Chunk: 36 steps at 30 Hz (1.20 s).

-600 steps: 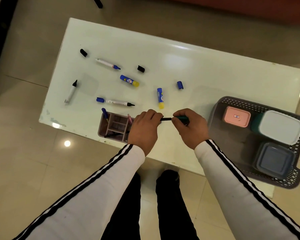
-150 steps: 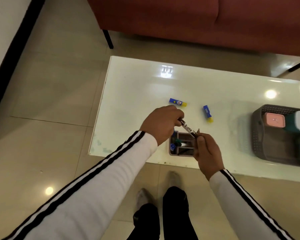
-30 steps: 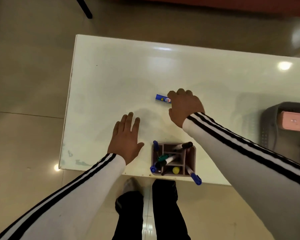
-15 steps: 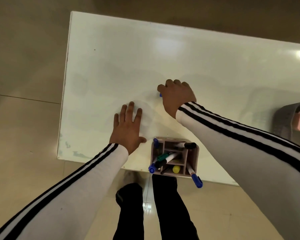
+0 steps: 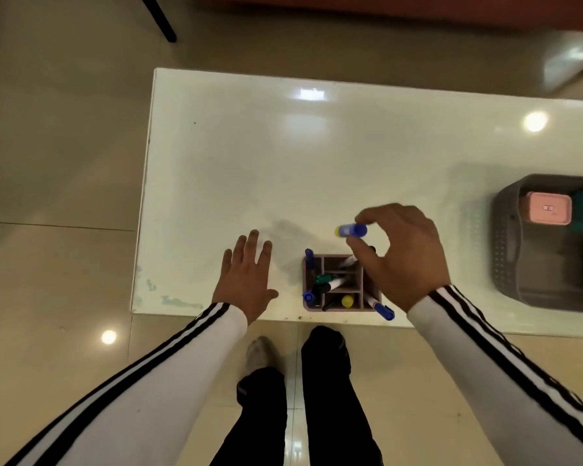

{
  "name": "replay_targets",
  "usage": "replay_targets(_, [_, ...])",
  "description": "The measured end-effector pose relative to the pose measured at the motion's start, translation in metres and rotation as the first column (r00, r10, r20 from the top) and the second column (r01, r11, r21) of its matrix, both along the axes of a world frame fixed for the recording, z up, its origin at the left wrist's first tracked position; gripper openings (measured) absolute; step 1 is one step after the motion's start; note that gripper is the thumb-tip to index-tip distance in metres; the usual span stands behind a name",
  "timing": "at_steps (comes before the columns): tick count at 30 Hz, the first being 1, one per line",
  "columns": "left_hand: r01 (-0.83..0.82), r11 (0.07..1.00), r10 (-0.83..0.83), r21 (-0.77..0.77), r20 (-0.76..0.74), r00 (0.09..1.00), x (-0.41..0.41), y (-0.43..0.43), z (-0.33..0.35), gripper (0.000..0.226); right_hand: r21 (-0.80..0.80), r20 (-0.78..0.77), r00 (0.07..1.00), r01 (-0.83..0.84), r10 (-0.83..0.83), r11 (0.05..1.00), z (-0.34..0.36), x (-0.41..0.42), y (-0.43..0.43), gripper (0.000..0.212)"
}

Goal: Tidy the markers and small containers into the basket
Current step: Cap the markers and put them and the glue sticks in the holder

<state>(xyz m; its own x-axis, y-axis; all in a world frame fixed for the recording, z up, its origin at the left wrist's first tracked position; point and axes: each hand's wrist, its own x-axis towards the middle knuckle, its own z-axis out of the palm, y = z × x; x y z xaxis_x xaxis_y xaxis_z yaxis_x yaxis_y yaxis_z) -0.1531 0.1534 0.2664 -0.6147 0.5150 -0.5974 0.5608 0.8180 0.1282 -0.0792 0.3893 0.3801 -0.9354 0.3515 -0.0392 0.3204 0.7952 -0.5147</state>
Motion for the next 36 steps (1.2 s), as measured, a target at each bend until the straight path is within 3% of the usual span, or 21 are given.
replay_targets(13, [0.022,0.997,-0.021,0.078,-0.009,1.000,0.025,-0.033,0.013,0.092,0.277,0.205,0.978,-0.090,0.033,0.957,-0.035,0.033,-0.040,0.014])
replay_targets(22, [-0.001,0.995,-0.001,0.101,0.016,1.000,0.034,-0.055,0.015,0.090,0.321,0.384,0.921,-0.195,0.061,0.927,-0.038,0.027,-0.048,0.016])
replay_targets(29, [0.031,0.991,-0.034,0.127,0.021,0.999,0.039,-0.050,0.031,0.094,0.285,0.251,0.965,-0.003,-0.071,0.959,-0.009,0.042,-0.038,0.033])
replay_targets(33, [0.064,0.988,-0.068,0.137,0.026,0.997,0.046,-0.039,0.049,0.096,0.214,0.361,0.918,0.090,-0.165,0.973,0.016,0.077,-0.020,0.056])
replay_targets(36, [0.079,0.991,-0.081,0.108,0.020,0.996,0.050,-0.028,0.064,0.097,0.183,0.467,0.871,0.072,-0.151,0.980,0.024,0.104,-0.002,0.069])
